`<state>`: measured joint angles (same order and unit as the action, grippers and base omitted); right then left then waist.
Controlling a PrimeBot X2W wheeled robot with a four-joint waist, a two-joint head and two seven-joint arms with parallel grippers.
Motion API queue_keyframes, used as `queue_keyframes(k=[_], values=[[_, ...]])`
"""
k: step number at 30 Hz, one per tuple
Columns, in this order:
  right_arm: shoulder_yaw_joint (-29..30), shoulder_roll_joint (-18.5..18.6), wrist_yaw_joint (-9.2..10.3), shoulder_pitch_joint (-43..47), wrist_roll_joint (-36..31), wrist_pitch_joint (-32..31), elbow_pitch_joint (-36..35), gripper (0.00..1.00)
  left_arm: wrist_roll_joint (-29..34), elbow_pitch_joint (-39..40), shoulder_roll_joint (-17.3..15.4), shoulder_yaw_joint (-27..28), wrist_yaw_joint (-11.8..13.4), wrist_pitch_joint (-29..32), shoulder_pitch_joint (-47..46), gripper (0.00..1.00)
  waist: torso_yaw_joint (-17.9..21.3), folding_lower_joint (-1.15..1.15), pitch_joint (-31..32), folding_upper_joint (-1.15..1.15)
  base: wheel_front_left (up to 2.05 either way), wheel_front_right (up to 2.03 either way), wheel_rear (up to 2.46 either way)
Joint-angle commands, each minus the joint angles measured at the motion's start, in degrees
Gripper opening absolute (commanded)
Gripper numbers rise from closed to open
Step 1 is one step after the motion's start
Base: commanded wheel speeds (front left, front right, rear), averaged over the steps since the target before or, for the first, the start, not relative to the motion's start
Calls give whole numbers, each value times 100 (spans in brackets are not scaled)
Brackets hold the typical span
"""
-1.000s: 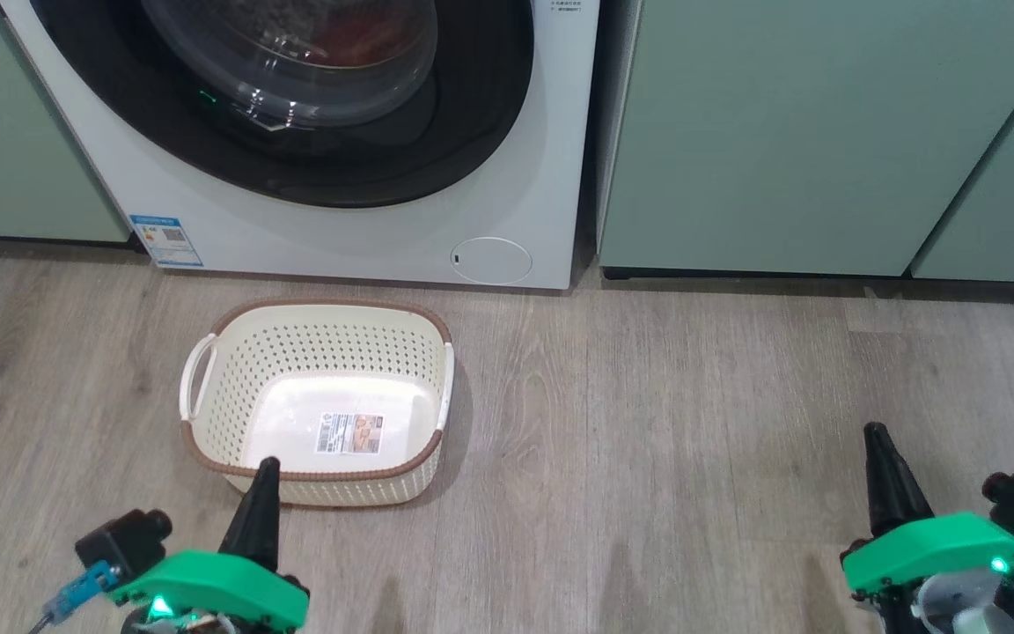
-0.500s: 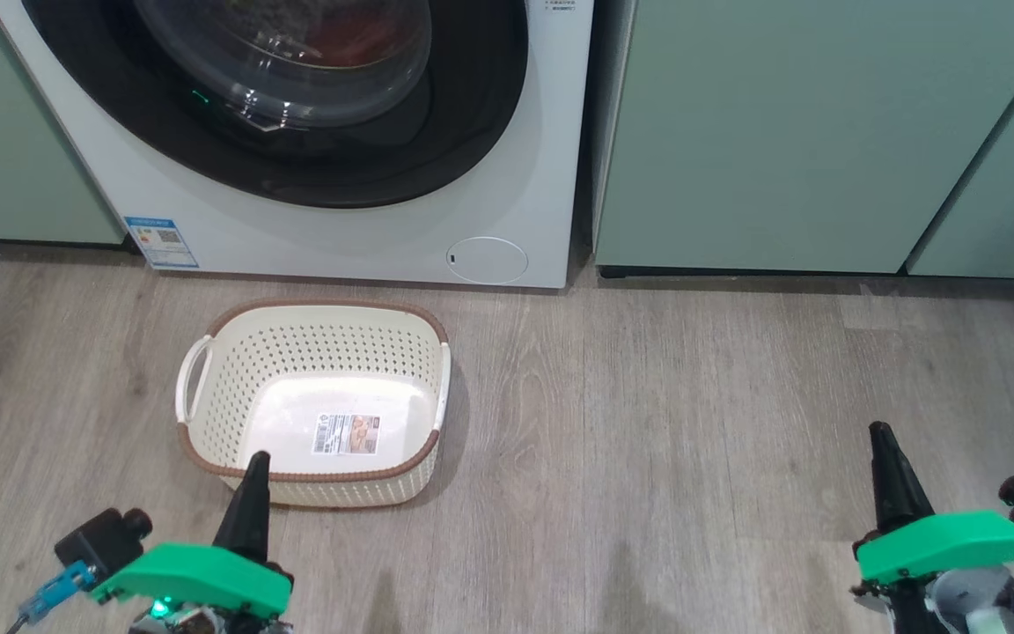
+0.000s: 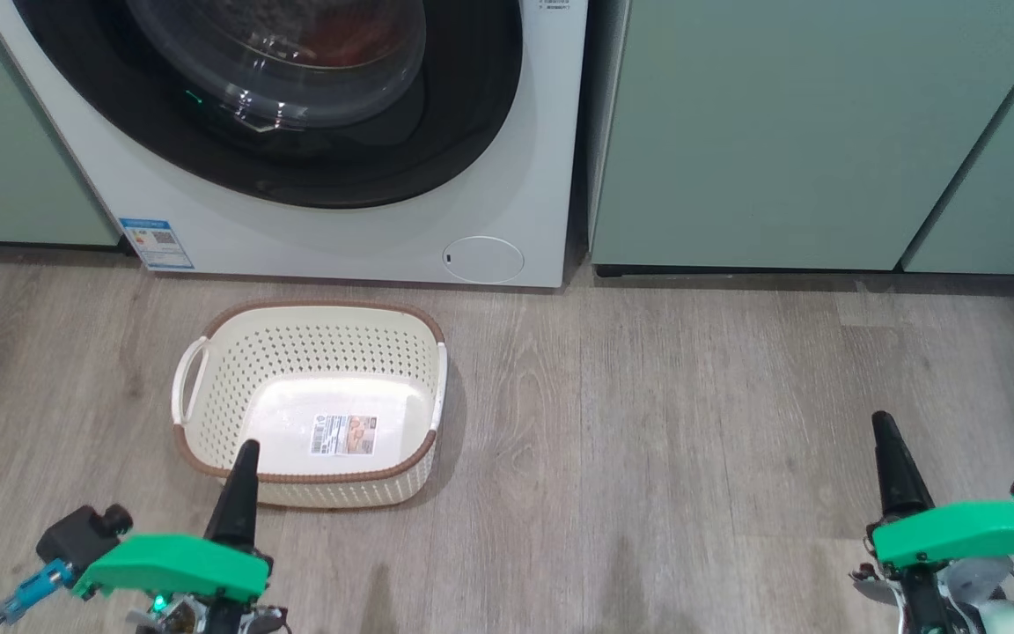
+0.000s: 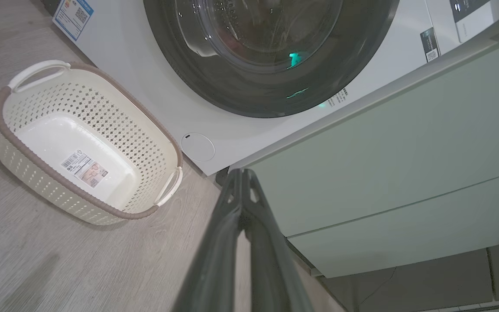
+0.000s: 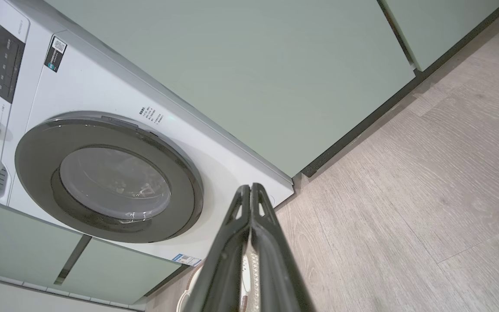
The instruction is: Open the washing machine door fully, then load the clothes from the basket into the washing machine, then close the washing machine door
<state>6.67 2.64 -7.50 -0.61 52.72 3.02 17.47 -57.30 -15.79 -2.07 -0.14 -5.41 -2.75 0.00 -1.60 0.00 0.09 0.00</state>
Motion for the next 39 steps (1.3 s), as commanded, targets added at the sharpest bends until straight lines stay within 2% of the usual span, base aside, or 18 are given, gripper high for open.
queue_keyframes(k=[1,39], values=[[-55,16,0,-295,204,-41,-226,0,-176,183,-46,147,-54,42,-303,0,4,0,-1,0,0,0,0],[-27,21,1,-477,2792,-670,-308,0,-2467,176,-70,505,-160,652,-522,0,112,0,-19,0,0,0,0]])
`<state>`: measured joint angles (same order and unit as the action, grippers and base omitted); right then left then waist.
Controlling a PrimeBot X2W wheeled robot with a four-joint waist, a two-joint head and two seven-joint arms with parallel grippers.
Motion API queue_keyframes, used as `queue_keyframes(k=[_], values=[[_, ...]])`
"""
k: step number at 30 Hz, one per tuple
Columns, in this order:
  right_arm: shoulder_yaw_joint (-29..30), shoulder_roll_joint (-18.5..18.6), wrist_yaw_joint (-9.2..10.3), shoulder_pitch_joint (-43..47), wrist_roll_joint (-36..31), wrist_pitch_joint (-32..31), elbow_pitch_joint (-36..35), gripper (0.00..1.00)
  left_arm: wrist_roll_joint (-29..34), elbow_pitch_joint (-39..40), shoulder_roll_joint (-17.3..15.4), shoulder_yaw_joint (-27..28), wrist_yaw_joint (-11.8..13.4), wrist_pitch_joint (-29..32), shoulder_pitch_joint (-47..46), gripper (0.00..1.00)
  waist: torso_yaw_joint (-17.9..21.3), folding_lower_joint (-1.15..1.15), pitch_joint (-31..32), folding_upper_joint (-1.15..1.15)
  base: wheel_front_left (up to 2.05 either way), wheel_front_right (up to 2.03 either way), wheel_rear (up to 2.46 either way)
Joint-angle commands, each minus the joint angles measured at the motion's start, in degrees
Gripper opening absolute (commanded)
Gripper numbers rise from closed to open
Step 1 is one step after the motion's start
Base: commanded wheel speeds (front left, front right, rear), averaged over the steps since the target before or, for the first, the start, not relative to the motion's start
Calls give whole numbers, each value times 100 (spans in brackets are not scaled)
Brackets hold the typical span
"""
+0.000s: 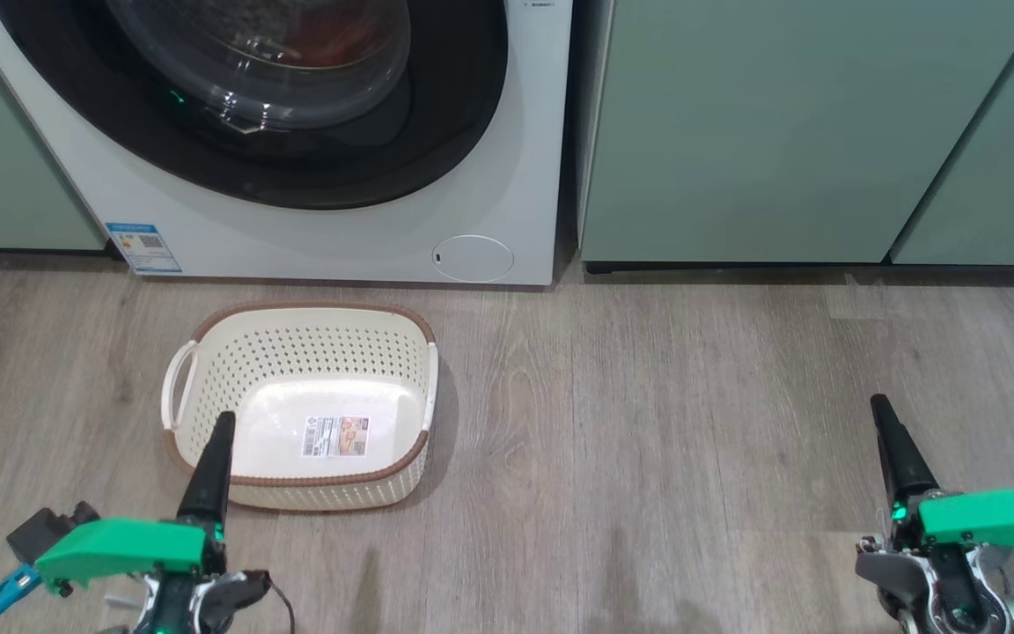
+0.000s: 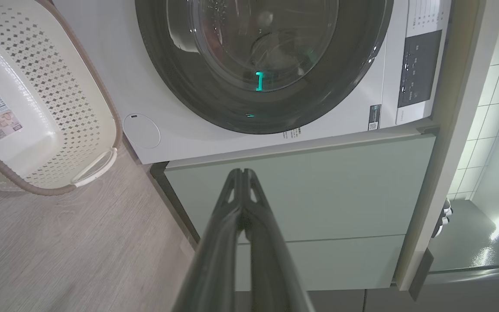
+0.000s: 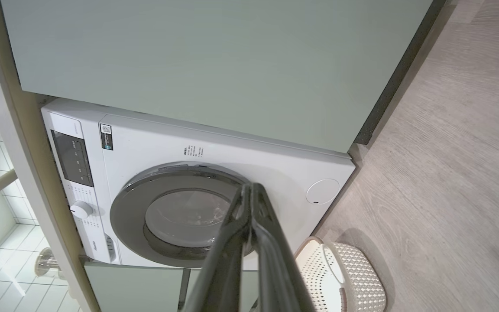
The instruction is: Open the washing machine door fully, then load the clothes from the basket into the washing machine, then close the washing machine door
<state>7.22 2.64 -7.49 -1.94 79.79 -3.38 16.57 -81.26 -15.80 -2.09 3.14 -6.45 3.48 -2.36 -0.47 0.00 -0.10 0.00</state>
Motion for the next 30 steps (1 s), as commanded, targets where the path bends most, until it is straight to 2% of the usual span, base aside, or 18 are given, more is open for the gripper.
queue_keyframes(k=[1,15,30], values=[[-82,21,0,-348,155,-48,-220,0,-133,177,-68,187,-59,45,-292,0,2,0,-1,0,0,0,0],[-71,23,0,-422,1205,-303,-254,0,-1063,174,-78,332,-102,292,-380,0,46,0,-8,0,0,0,0],[-70,23,0,-424,1238,-311,-255,0,-1092,174,-78,337,-103,300,-383,0,47,0,-8,0,0,0,0]])
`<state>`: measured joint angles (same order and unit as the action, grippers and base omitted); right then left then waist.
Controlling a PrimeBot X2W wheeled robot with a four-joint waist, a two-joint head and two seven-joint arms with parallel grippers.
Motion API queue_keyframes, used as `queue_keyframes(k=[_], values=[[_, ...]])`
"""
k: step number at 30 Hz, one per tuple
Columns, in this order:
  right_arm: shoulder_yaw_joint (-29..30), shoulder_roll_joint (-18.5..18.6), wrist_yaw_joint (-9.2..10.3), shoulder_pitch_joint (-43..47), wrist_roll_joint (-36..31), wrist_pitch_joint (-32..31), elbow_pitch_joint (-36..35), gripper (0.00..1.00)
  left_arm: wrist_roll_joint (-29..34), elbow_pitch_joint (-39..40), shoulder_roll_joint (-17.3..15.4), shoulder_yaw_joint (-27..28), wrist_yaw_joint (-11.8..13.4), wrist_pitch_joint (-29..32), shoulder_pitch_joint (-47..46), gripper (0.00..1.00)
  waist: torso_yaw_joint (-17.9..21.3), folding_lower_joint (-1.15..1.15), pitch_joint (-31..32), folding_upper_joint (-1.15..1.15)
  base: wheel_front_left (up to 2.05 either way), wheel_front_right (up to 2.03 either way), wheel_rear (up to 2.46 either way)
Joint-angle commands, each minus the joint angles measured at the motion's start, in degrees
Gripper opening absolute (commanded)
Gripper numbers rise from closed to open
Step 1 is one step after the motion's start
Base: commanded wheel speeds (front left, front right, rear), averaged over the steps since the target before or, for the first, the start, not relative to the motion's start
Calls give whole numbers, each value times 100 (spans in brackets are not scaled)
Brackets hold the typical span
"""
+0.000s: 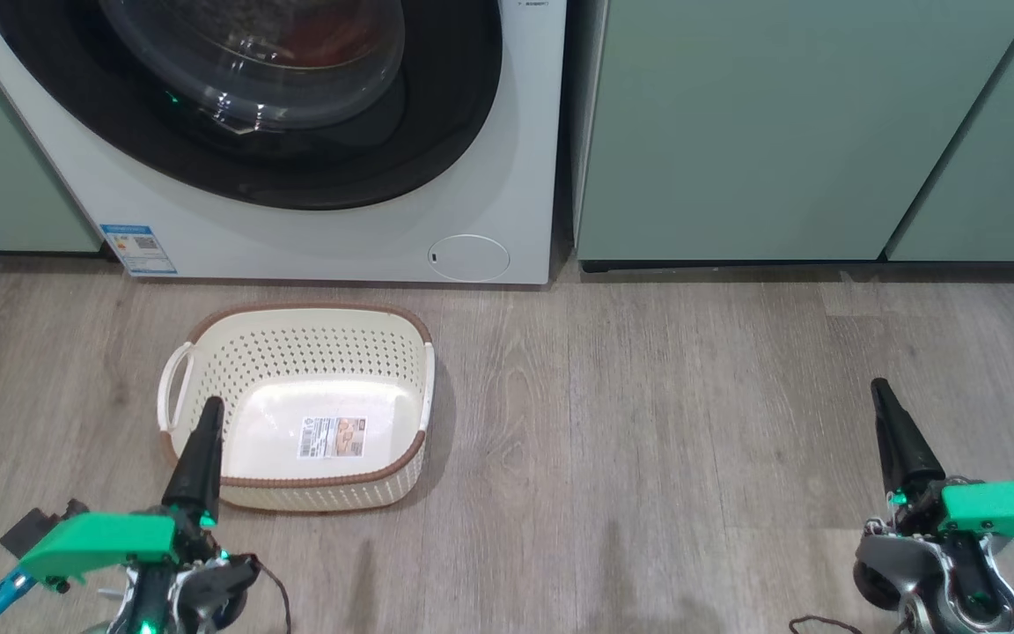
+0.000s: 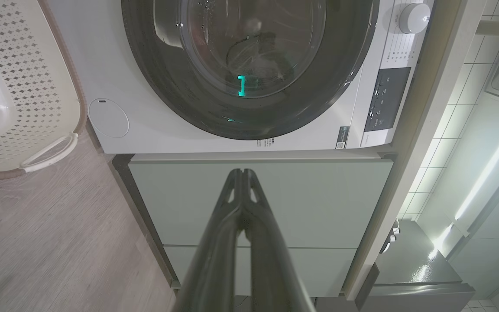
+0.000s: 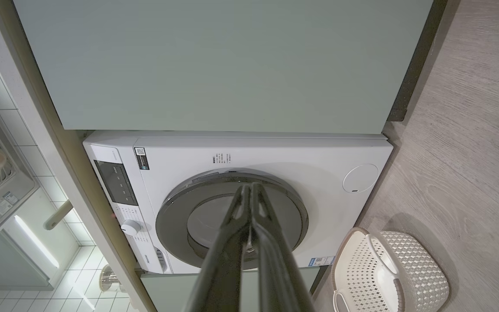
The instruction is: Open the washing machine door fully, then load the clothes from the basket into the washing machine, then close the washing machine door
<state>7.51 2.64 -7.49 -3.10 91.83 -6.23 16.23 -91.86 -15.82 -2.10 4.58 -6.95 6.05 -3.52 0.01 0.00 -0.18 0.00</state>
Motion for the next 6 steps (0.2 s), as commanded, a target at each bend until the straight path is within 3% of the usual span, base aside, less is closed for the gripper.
queue_keyframes(k=[1,6], values=[[-99,23,0,-309,34,-25,-221,0,-32,175,-77,193,-54,43,-268,0,-1,0,0,0,0,0,0],[-99,23,0,-309,34,-25,-221,0,-32,175,-77,193,-54,43,-268,0,-1,0,0,0,0,0,0]])
